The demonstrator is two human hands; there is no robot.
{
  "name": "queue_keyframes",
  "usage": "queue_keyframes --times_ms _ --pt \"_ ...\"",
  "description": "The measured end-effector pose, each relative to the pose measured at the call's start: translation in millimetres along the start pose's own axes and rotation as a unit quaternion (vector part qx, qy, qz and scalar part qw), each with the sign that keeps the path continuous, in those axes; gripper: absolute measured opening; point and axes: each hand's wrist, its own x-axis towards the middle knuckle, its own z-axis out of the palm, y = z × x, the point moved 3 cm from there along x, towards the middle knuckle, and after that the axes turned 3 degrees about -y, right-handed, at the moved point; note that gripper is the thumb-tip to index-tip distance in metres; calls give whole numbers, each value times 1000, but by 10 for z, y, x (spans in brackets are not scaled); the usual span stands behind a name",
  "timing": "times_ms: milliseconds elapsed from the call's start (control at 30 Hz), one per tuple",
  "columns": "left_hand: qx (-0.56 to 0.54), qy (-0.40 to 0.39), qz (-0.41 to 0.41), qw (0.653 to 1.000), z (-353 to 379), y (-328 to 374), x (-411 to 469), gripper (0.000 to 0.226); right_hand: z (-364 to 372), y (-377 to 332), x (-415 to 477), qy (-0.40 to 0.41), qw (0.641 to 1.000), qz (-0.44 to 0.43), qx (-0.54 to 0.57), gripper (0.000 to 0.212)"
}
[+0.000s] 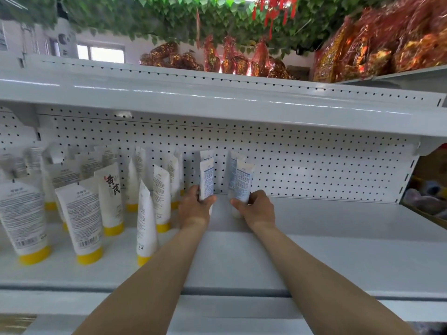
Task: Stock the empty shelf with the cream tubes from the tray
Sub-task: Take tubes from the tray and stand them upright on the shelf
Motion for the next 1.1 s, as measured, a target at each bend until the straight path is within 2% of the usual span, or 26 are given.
queue_keyframes --times_ms 1100 --pt "24 -28 -3 999 90 -67 88 45 19 62 61 -43 998 4 38 48"
